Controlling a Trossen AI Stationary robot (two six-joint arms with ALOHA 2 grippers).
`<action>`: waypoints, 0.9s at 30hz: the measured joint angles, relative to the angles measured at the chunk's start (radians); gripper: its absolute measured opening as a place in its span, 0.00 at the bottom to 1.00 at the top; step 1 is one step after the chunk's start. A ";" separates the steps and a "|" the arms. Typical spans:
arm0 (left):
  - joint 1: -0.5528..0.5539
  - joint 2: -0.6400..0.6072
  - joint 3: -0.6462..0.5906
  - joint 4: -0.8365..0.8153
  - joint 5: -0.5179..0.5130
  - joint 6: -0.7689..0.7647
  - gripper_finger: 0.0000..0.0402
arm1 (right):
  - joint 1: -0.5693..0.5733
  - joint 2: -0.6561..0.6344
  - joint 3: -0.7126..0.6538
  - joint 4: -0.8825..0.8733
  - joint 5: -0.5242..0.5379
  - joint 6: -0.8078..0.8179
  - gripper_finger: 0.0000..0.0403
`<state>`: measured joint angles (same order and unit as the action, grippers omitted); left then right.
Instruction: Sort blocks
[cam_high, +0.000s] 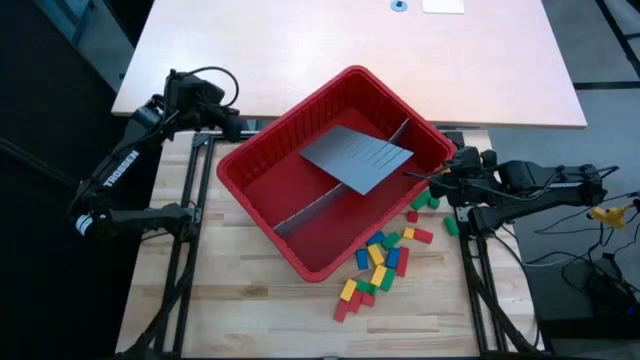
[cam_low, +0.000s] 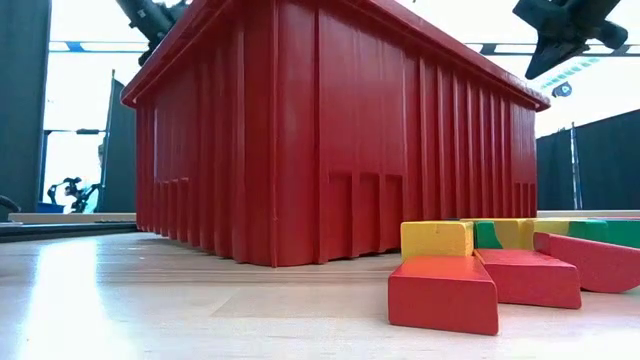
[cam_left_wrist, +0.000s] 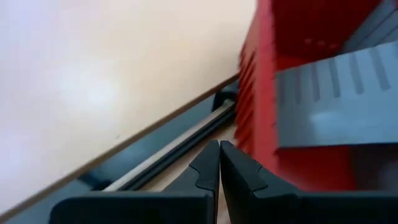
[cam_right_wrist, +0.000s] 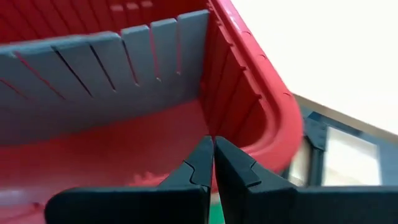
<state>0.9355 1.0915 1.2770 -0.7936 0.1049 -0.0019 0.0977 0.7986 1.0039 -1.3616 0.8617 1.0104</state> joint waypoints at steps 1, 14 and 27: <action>-0.004 0.006 0.003 0.013 0.013 0.004 0.00 | 0.000 0.000 0.000 0.028 0.000 -0.014 0.00; -0.030 0.069 0.005 0.050 0.047 0.080 0.00 | 0.000 -0.013 0.004 0.172 0.002 -0.147 0.00; -0.030 0.096 0.005 0.114 0.141 0.121 0.00 | 0.000 -0.021 0.004 0.419 -0.007 -0.397 0.00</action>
<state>0.9054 1.1877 1.2820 -0.6797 0.2458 0.1189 0.0978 0.7773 1.0077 -0.9431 0.8552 0.6133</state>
